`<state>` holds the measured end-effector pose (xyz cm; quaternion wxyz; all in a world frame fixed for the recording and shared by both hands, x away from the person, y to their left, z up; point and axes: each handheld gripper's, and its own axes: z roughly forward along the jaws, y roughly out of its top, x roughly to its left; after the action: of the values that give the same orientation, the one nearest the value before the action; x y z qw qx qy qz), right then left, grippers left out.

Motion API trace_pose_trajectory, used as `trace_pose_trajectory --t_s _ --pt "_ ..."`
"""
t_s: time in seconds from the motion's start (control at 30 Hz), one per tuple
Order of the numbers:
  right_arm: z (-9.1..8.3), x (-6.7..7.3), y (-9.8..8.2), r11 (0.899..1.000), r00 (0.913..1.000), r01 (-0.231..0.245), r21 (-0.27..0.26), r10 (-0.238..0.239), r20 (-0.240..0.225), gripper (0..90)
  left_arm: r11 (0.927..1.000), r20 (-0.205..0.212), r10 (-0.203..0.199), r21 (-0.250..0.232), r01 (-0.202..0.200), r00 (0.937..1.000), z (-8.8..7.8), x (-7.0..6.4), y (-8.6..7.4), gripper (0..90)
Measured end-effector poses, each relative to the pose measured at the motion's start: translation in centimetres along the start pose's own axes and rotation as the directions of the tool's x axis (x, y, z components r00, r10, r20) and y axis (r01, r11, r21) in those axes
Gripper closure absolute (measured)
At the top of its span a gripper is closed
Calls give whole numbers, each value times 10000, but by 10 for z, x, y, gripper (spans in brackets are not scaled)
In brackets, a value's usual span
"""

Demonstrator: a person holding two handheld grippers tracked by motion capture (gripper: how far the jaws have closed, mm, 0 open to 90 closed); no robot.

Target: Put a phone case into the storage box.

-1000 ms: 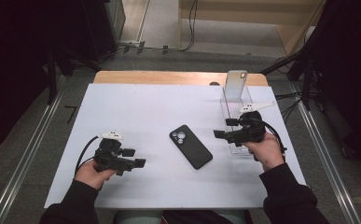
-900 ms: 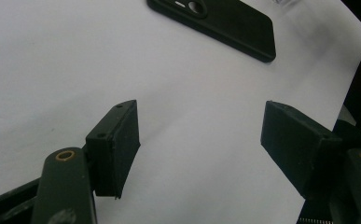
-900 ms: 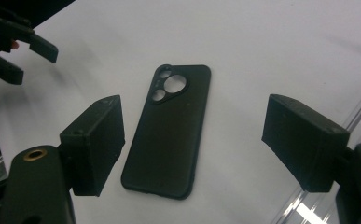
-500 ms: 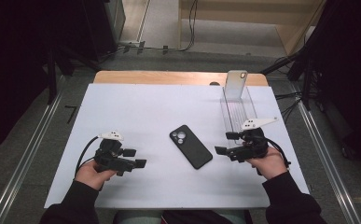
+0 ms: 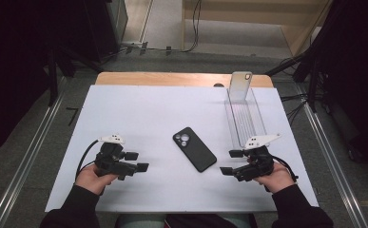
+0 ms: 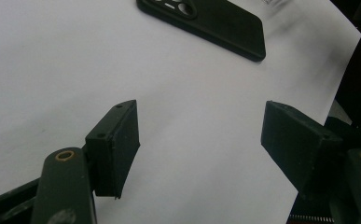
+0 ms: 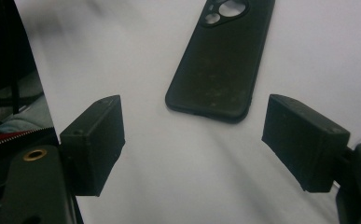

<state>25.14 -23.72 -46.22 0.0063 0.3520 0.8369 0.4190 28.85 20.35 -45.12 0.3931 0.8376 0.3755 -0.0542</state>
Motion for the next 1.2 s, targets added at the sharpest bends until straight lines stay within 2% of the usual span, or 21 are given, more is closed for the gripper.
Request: trace_pose_trajectory --t_s 0.07,0.13,0.43,0.5,0.6,0.67,0.77,0.87,1.07,1.2 --pt "2 -1 0 9997 10000 -17 237 14 97 190 10000 7 -32 -7 32 10000 -1 1 0 282" --pt "4 -2 0 9997 9999 16 259 -20 130 189 10000 1 -39 -14 39 10000 -2 2 0 282" --pt "5 1 4 9992 9991 -341 -215 346 259 188 10000 22 18 68 -18 10000 1 0 -1 282" --pt "6 1 7 9975 9971 -672 -202 679 337 181 10000 9 19 81 -19 10000 1 0 -1 282" --pt "5 1 11 9935 9923 -1057 -427 1082 606 179 10000 28 -26 71 25 10000 1 1 -1 282" --pt "5 2 14 9917 9871 -1156 -568 1211 1043 179 9999 -25 -32 129 32 10000 2 1 -1 282" --pt "6 4 17 9889 9830 -1275 -763 1362 1232 179 9999 17 -135 41 135 9999 1 2 -1 282" --pt "7 5 21 9880 9808 -1292 -843 1399 1360 169 9999 5 -155 44 155 9999 0 0 -3 281" --pt "9 5 29 9838 9789 -1458 -1044 1587 1287 154 9999 -53 -123 95 123 9999 0 -3 -7 281" --pt "15 5 34 9892 9804 -1117 -951 1254 1521 154 9998 -14 -208 -6 208 9998 -2 -2 -9 281"
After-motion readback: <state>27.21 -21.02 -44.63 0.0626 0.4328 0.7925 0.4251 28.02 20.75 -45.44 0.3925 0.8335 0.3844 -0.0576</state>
